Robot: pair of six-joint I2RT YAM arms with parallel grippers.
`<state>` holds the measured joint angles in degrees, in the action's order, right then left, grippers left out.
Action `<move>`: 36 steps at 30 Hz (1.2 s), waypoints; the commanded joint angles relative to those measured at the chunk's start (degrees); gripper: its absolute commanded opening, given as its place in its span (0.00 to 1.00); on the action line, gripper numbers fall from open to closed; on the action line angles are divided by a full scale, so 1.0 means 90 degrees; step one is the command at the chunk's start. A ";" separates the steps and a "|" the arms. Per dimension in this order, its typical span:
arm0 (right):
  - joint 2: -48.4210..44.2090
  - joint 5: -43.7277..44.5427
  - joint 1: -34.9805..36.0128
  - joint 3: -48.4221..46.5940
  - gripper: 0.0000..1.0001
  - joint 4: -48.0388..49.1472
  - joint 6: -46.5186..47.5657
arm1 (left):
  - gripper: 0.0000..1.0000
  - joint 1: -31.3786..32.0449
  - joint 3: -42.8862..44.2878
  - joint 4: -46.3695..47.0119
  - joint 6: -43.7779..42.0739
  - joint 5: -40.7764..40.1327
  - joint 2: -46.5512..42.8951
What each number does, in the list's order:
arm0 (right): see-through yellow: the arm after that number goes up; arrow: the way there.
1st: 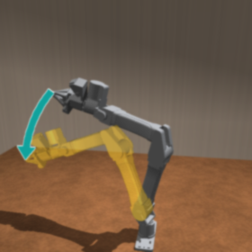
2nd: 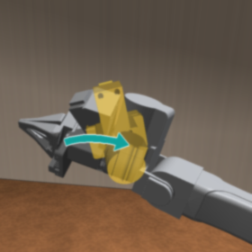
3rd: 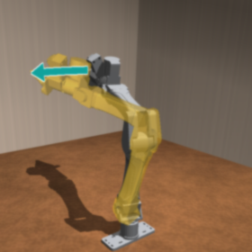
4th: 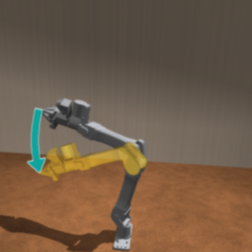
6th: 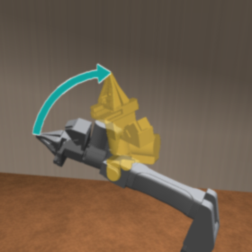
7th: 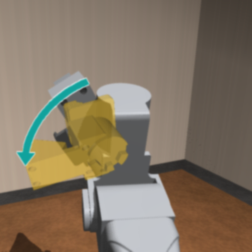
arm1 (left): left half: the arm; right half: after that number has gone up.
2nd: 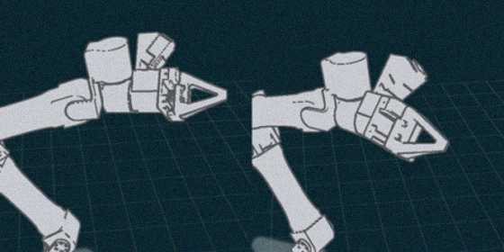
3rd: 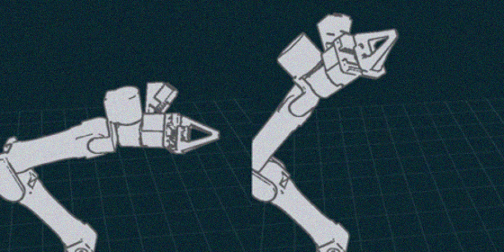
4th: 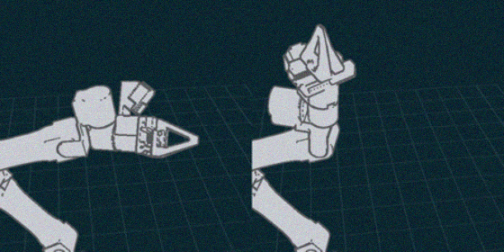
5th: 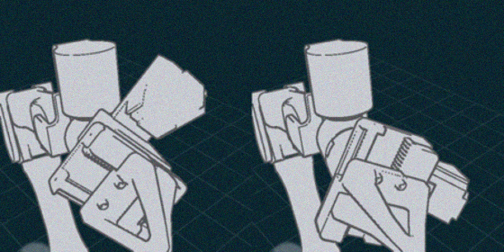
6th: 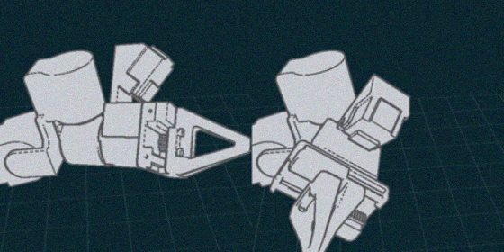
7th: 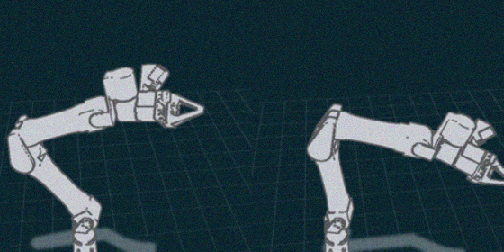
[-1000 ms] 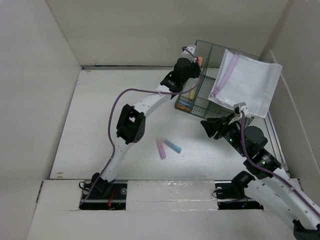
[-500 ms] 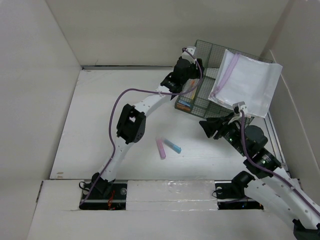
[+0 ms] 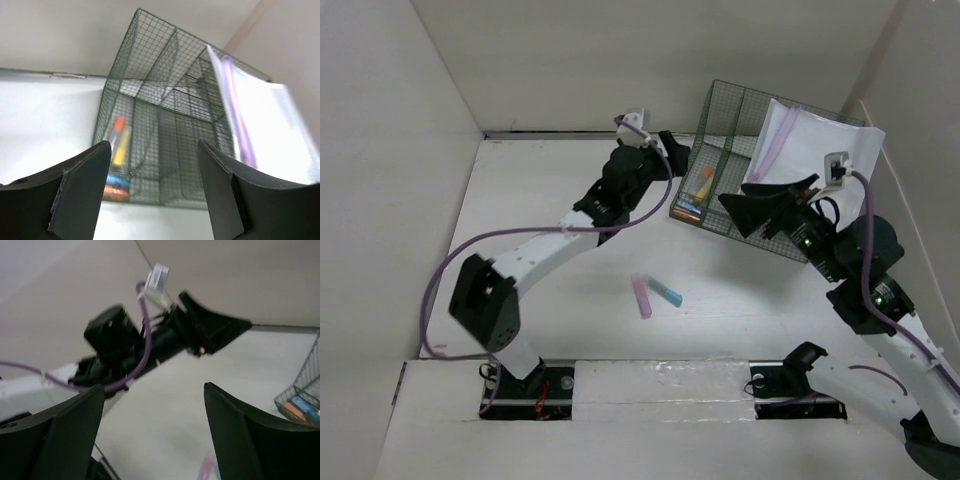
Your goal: Organize the desk
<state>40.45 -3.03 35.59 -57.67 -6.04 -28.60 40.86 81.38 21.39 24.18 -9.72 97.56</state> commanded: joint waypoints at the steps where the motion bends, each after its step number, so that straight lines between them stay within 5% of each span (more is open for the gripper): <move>1: 0.0251 -0.0249 -0.0039 -0.0906 0.86 0.0085 -0.0552 | 0.66 0.0400 -0.1374 0.0466 0.0642 -0.0871 -0.1178; 8: 0.0126 -0.0464 -0.0039 -0.0945 0.88 0.0428 -0.0777 | 0.66 0.0860 -0.3123 -0.0977 0.1861 -0.1001 -0.1962; 15: -0.0031 -0.0454 -0.0039 -0.0653 0.89 0.0806 -0.0718 | 0.66 0.1075 -0.4549 -0.1341 0.2507 -0.0923 -0.2685; 23: 0.0184 -0.0689 -0.0039 -0.0789 0.90 0.0896 -0.0709 | 0.68 0.2012 -0.4365 -0.2209 0.2850 -0.1537 -0.2237; 36: 0.0067 -0.0602 -0.0039 -0.0809 0.92 0.0799 -0.0465 | 0.66 0.1886 -0.4110 -0.2200 0.3054 -0.1577 -0.1123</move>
<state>41.98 -8.38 35.59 -63.70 -1.06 -34.24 58.57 43.75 2.96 49.74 -23.33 87.59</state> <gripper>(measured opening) 0.916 0.667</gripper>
